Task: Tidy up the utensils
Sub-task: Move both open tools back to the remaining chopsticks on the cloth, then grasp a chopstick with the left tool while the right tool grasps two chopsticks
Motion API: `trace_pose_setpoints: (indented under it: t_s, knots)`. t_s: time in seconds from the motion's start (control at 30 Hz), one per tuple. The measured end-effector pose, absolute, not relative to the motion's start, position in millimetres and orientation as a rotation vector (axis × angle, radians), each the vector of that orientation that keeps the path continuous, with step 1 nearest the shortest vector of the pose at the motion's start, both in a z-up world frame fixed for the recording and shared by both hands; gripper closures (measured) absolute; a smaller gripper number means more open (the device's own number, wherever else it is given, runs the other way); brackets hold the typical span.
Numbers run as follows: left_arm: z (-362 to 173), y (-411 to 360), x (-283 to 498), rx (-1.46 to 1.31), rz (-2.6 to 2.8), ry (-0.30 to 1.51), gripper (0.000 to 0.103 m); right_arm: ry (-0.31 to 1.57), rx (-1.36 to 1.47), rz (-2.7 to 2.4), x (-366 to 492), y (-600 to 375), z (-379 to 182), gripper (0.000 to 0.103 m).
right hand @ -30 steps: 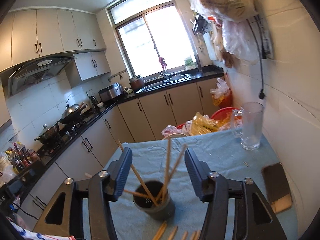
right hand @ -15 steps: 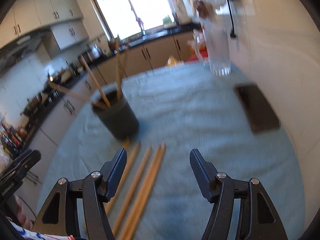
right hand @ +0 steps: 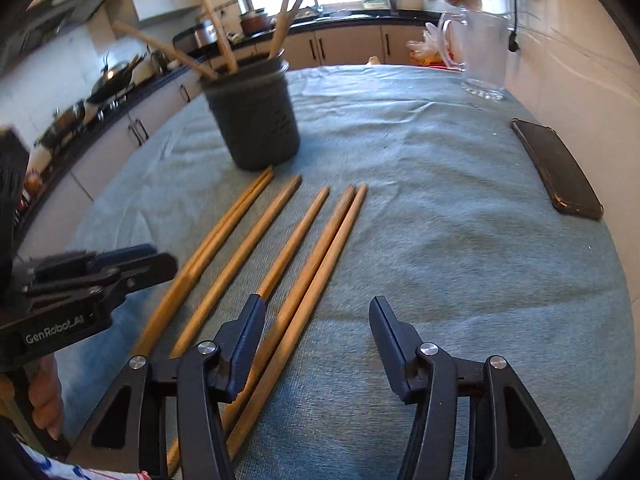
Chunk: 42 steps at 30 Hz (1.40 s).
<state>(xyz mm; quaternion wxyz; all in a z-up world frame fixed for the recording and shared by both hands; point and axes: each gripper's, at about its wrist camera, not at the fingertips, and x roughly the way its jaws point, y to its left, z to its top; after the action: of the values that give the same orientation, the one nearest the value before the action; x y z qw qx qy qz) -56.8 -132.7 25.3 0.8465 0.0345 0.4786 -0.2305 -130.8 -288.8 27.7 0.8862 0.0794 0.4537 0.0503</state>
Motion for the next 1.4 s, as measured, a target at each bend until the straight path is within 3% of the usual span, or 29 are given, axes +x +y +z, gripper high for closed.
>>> trace_pose_setpoints:
  t_s: [0.1, 0.4, 0.5, 0.53, 0.57, 0.67, 1.0, 1.2, 1.27, 1.4]
  knots:
    - [20, -136, -53, 0.081, -0.490, 1.013, 0.085, 0.942, 0.120, 0.088, -131, -282, 25, 0.045]
    - [19, -148, -44, 0.146, -0.474, 1.023, 0.093, 0.955, 0.041, 0.054, -128, -273, 25, 0.048]
    - [19, -159, -38, 0.186, -0.456, 1.020, 0.093, 0.962, 0.032, 0.041, -126, -273, 26, 0.062]
    - [19, -160, -36, 0.185, -0.448, 1.022, 0.096, 0.965, 0.034, 0.035, -124, -275, 26, 0.076]
    - [19, -160, -34, 0.174, -0.438, 1.027, 0.096, 0.967, 0.039, 0.032, -123, -277, 27, 0.082]
    - [19, -149, -30, 0.075, -0.430, 1.062, 0.096, 0.981, 0.077, 0.034, -125, -287, 27, 0.088]
    - [17, -88, -63, -0.176, -0.383, 1.170, 0.097, 1.030, 0.172, 0.030, -165, -342, 30, 0.088]
    - [20, -91, -64, -0.128, -0.381, 1.191, 0.097, 1.043, 0.160, 0.048, -174, -350, 31, 0.079]
    - [21, -94, -62, -0.120, -0.376, 1.195, 0.097, 1.040, 0.176, 0.052, -173, -351, 31, 0.071]
    - [20, -95, -58, -0.108, -0.378, 1.195, 0.097, 1.017, 0.251, 0.059, -167, -359, 33, 0.070]
